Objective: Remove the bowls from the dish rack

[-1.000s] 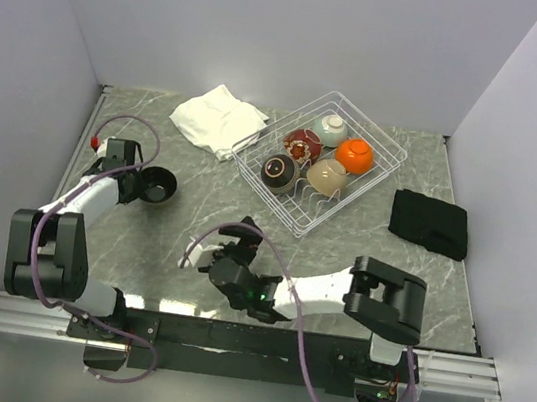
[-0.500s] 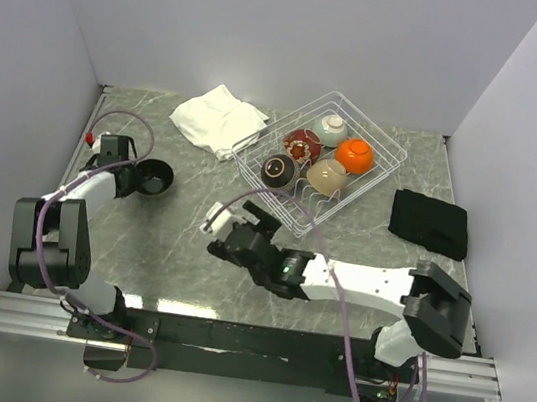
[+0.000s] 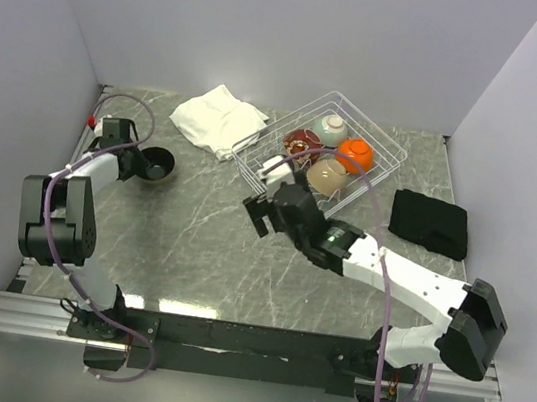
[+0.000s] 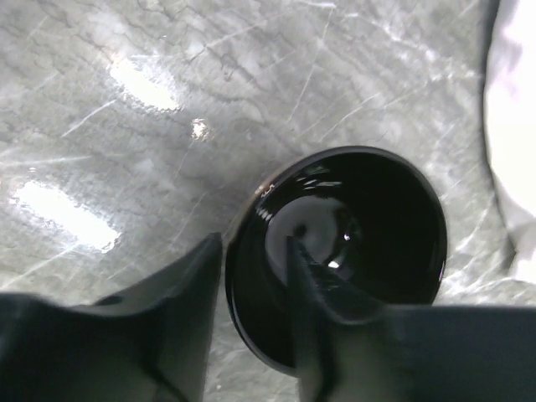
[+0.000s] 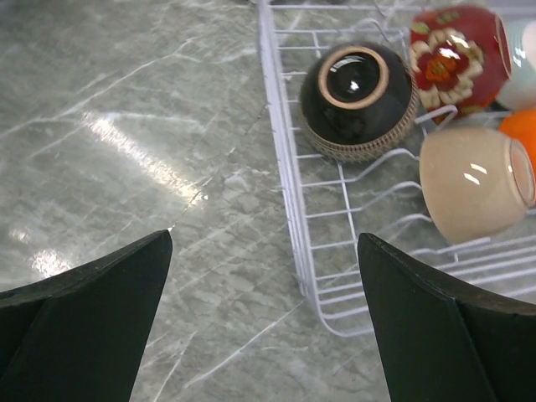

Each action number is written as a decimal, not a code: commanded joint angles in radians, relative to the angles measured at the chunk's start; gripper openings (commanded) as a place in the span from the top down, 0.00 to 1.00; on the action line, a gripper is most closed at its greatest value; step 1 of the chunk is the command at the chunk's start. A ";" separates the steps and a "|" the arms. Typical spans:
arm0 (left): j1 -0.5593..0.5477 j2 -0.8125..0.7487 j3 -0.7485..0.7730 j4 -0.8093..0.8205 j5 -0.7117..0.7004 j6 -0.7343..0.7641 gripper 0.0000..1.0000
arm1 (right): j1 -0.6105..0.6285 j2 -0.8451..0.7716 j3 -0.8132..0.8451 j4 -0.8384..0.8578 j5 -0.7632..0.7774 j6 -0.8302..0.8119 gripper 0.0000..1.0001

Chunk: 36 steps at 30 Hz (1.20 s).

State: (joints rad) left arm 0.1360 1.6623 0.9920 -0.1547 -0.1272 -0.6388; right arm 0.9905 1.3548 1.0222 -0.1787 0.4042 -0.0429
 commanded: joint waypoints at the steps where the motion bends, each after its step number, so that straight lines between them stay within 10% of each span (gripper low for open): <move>1: 0.002 -0.021 0.039 0.020 -0.006 0.002 0.48 | -0.070 -0.078 0.047 -0.050 -0.097 0.127 0.00; 10: 0.002 -0.211 0.019 -0.063 -0.057 0.005 0.02 | -0.279 -0.094 0.072 -0.068 -0.225 0.274 0.00; 21: -0.142 -0.590 -0.176 -0.129 -0.017 0.129 0.00 | -0.529 0.021 0.150 -0.005 -0.442 0.393 0.00; 36: -0.239 -0.828 -0.352 -0.131 -0.077 0.240 0.01 | -0.572 0.397 0.381 0.001 -0.567 0.405 0.00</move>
State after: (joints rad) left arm -0.0940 0.8314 0.6483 -0.3252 -0.1600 -0.4381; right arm 0.4248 1.6939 1.3254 -0.2138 -0.1169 0.3534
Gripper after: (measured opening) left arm 0.994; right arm 0.996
